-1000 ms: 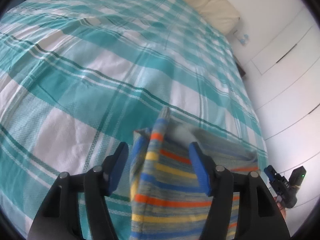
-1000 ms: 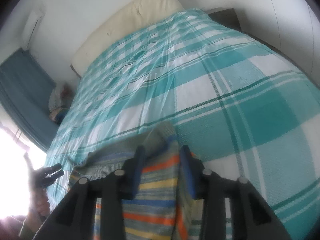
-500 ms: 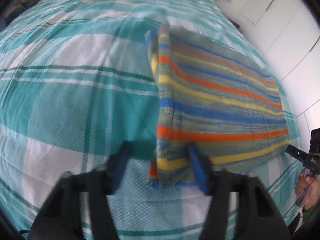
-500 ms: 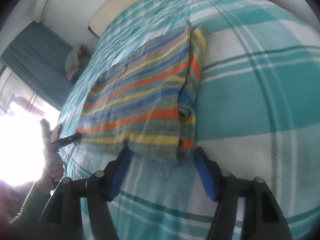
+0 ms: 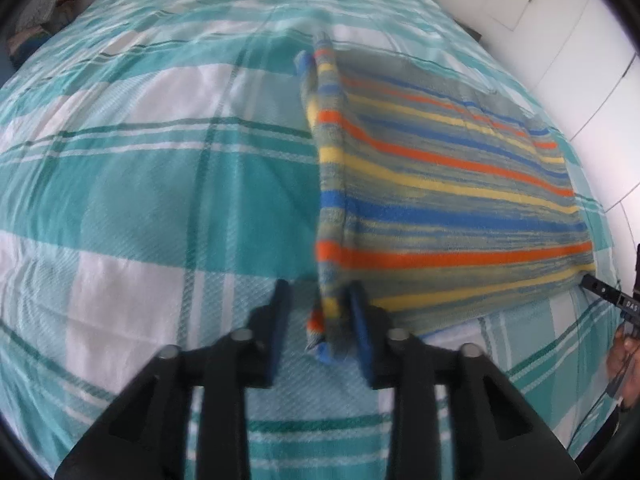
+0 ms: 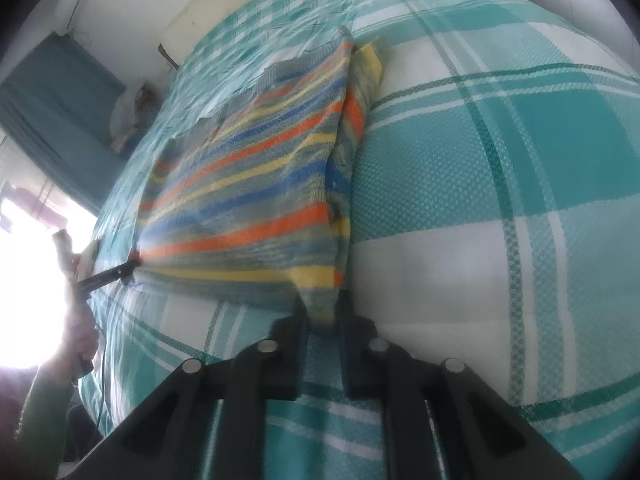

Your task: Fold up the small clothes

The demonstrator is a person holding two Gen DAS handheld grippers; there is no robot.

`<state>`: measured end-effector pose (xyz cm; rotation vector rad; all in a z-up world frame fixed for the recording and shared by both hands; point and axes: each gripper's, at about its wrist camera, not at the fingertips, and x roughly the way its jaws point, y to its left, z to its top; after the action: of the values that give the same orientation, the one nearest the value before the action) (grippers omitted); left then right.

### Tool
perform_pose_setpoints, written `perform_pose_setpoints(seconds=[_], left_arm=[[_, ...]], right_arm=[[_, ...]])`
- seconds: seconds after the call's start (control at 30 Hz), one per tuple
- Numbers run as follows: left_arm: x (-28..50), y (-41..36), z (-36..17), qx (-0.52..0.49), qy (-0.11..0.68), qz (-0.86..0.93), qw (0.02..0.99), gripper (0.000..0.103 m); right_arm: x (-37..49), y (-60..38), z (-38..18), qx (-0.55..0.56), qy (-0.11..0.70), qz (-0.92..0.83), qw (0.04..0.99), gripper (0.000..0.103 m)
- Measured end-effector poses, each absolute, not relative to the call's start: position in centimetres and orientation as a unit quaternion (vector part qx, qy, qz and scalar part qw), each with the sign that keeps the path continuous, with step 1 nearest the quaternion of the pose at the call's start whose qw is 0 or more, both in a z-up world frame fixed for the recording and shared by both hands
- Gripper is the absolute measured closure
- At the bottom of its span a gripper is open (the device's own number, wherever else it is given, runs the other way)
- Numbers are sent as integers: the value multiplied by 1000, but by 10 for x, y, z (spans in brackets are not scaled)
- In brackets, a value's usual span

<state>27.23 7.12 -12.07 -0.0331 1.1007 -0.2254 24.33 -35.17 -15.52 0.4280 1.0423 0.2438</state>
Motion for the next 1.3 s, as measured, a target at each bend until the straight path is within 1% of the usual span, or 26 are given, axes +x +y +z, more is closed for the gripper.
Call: perform_pose_setpoints(seconds=[0.03, 0.07, 0.1, 0.17, 0.2, 0.27, 0.43, 0.53, 0.6, 0.73, 0.8, 0.87, 0.9, 0.97, 1.3], left_arm=[[262, 73, -114, -1, 514, -92, 853, 34], [251, 75, -108, 12, 501, -88, 861, 29], [238, 77, -101, 24, 488, -90, 868, 26], [214, 78, -91, 44, 476, -91, 874, 21], [206, 76, -88, 52, 472, -90, 876, 19], [185, 71, -80, 67, 466, -91, 878, 17], [155, 23, -64, 91, 441, -110, 886, 8], [145, -10, -63, 91, 419, -123, 895, 6], [144, -32, -72, 90, 412, -124, 898, 6], [150, -69, -101, 80, 405, -110, 904, 6], [154, -81, -117, 83, 411, -98, 902, 6], [158, -88, -132, 85, 430, -92, 894, 6], [157, -89, -136, 84, 431, -89, 894, 4], [156, -88, -139, 81, 427, -83, 897, 1], [155, -90, -147, 78, 422, -82, 900, 0]], right_arm=[[238, -351, -152, 193, 491, 112, 842, 78], [233, -351, -148, 184, 487, 110, 846, 71], [225, -352, -143, 177, 482, 108, 852, 61], [209, -352, -138, 160, 469, 99, 863, 50], [199, -351, -136, 147, 463, 91, 869, 48], [183, -349, -135, 133, 457, 80, 876, 48], [151, -347, -136, 115, 444, 61, 887, 46], [134, -344, -138, 70, 433, 42, 898, 45], [127, -340, -142, 38, 428, 30, 903, 37], [121, -339, -151, 21, 411, 18, 911, 33], [121, -337, -156, 13, 410, 16, 912, 29], [122, -336, -158, 11, 410, 14, 912, 23], [123, -337, -160, 12, 410, 16, 912, 22], [123, -338, -161, 17, 409, 19, 912, 20], [122, -336, -164, 12, 406, 15, 914, 18]])
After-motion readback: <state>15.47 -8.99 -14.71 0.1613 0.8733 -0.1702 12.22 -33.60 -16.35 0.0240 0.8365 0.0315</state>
